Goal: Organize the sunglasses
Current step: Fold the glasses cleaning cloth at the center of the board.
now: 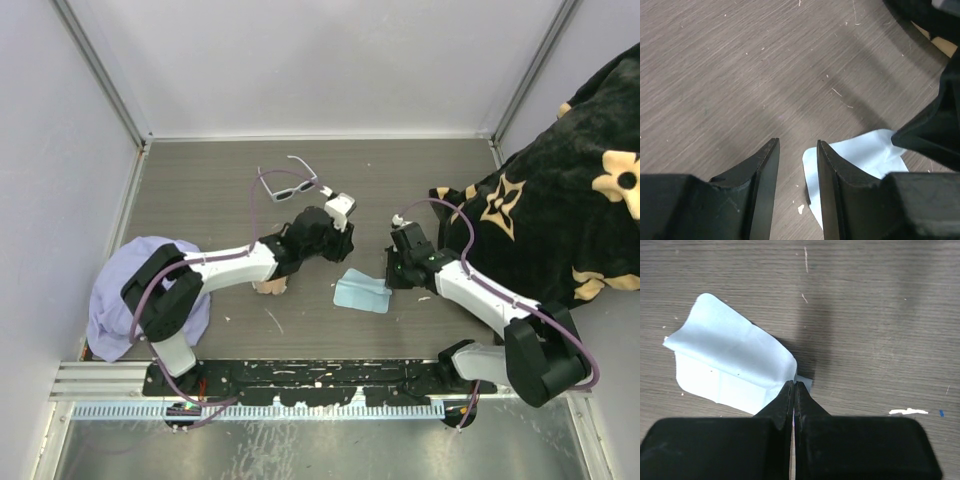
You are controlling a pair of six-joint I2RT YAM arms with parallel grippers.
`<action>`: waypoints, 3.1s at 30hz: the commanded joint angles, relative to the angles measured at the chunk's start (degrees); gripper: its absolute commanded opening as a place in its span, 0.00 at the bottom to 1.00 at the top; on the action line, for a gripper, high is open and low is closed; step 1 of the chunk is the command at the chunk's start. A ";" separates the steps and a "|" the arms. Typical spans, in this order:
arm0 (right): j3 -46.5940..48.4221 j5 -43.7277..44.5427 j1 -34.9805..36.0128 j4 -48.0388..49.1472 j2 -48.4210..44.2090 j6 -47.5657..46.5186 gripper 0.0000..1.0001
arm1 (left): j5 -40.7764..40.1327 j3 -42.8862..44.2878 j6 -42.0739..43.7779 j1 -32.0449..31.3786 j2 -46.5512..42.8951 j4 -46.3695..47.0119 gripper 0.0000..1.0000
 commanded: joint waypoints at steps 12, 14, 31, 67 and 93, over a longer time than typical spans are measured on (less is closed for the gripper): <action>0.42 2.94 0.07 1.13 0.93 3.41 0.00 | 3.44 24.84 6.53 0.21 13.50 -38.35 0.40; 0.27 2.81 0.02 1.22 0.95 3.40 0.00 | 3.65 25.65 6.42 0.16 14.22 -39.68 0.41; -0.67 2.38 0.07 1.89 0.78 3.61 0.00 | 3.57 32.13 3.68 -2.50 19.89 -41.01 0.43; -0.92 2.52 0.04 2.14 1.14 2.84 0.00 | 3.72 35.19 3.07 -3.84 25.12 -41.77 0.34; 2.37 5.73 0.02 6.87 3.12 0.33 0.00 | 4.28 25.98 1.79 -0.59 15.13 -31.88 0.00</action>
